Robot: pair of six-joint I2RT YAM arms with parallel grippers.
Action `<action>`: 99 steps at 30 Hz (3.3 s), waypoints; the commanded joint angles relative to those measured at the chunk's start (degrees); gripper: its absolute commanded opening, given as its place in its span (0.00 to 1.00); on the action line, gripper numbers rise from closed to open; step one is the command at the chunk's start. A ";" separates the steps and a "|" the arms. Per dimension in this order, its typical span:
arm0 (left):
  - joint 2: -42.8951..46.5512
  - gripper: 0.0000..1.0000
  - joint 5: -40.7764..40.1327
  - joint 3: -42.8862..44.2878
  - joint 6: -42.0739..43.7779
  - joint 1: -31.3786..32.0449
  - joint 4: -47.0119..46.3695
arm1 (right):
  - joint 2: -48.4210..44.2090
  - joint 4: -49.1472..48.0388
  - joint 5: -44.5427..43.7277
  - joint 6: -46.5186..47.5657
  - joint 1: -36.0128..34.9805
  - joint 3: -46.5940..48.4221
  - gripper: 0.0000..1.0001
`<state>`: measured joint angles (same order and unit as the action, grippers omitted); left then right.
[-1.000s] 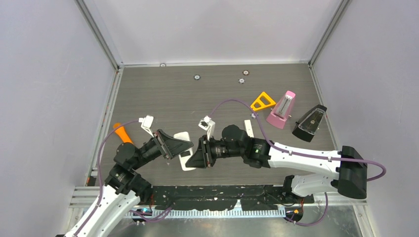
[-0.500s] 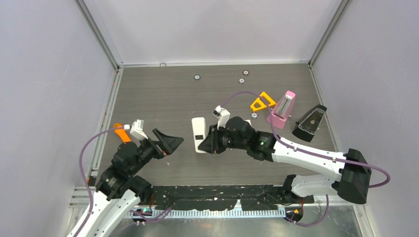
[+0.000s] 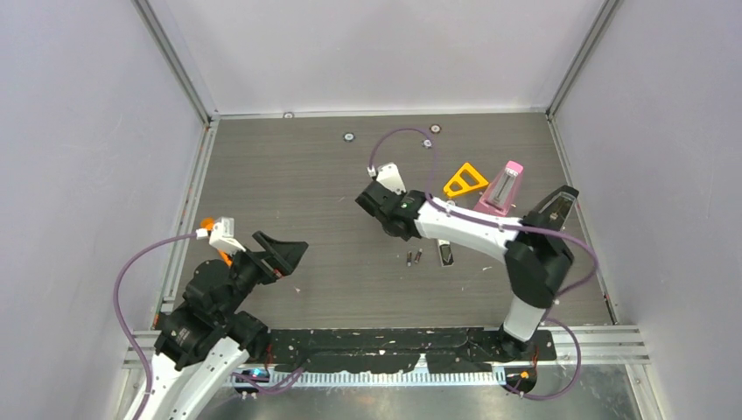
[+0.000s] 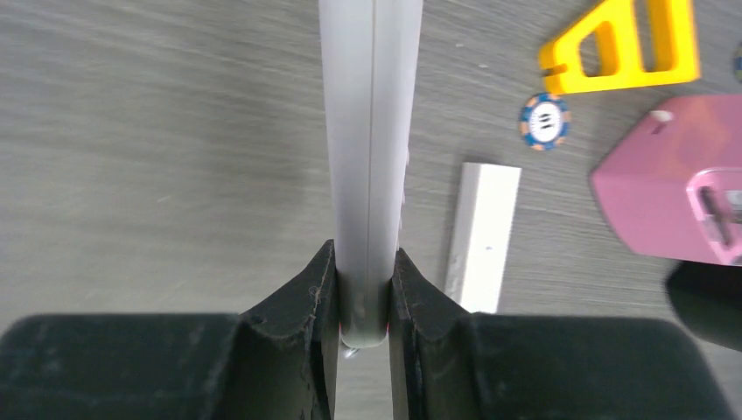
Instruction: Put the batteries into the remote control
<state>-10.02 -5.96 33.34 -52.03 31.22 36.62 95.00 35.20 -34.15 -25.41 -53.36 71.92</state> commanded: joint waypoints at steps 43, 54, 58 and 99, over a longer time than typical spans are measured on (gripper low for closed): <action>-0.86 1.00 1.99 2.60 4.29 0.06 1.63 | 18.02 10.79 11.16 13.89 4.85 21.71 0.61; 0.43 1.00 5.69 0.12 7.20 0.07 -2.04 | -3.43 6.30 9.13 6.86 10.39 -3.59 0.67; 0.29 1.00 7.78 -0.31 7.32 0.07 -3.19 | -7.48 2.10 11.68 5.66 14.07 -12.69 0.68; -27.21 1.00 37.93 11.16 25.37 0.04 -21.02 | -36.64 -3.52 74.11 17.65 15.85 -19.39 0.06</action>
<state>-32.05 22.48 39.59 -28.25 31.22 22.13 60.84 34.13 23.29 -11.09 -34.83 51.55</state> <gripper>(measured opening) 0.994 0.379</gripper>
